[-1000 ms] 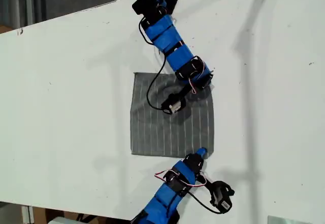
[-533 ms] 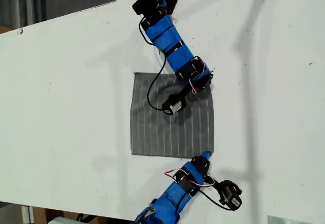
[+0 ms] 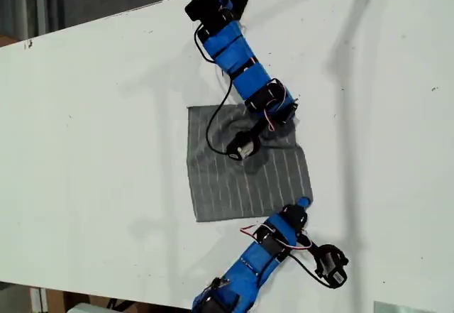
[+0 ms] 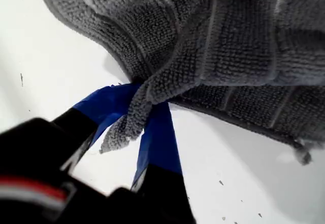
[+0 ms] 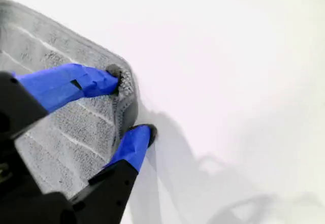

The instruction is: Grasp corners of a square towel and fold twice.

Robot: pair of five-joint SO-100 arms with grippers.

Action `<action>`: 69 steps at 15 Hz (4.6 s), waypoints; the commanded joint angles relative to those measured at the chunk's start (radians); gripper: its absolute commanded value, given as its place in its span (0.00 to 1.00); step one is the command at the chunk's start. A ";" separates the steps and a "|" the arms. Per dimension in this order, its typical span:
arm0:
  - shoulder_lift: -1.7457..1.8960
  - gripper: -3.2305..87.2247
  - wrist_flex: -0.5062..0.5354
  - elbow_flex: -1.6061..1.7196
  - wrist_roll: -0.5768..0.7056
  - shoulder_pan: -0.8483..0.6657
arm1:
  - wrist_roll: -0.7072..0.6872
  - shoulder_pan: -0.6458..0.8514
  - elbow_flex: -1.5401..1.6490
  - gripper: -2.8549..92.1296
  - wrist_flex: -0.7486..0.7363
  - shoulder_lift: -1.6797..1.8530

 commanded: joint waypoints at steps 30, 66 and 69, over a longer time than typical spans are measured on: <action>0.927 0.03 0.270 0.287 0.488 -0.604 | -0.287 0.598 0.086 0.03 0.279 0.696; 1.080 0.27 -0.213 0.951 0.293 -0.580 | -0.284 0.606 0.258 0.29 0.276 0.408; 1.129 0.30 -0.146 0.919 0.299 -0.569 | -0.287 0.621 0.261 0.46 0.327 0.488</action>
